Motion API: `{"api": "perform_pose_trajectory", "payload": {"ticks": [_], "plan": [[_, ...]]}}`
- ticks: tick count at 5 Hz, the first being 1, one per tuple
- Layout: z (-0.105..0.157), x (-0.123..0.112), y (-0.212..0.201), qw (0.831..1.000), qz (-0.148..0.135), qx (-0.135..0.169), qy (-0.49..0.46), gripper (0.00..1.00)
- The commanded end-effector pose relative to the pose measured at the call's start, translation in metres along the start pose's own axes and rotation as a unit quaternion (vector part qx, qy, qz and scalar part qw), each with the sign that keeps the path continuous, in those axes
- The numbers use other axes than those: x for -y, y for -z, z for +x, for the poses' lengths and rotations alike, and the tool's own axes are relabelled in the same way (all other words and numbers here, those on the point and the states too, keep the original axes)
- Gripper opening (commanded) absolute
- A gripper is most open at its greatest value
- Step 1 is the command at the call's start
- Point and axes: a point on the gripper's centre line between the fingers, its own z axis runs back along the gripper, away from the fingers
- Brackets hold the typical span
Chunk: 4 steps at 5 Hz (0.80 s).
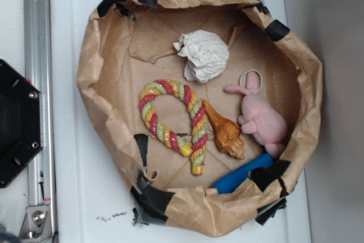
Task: Grab the white paper.
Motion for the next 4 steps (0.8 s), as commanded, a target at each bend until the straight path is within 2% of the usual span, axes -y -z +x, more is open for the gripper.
{"api": "perform_pose_trajectory", "payload": {"ticks": [1, 2, 3, 4], "plan": [[0.0, 0.0, 0.0, 1.0, 0.0, 0.0, 0.0, 1.0], [0.047, -0.019, 0.024, 0.996, 0.074, 0.044, -0.039, 1.0], [0.089, -0.03, 0.048, 0.991, 0.105, 0.085, -0.015, 1.0], [0.115, -0.046, 0.081, 0.989, 0.113, 0.091, 0.019, 1.0]]}}
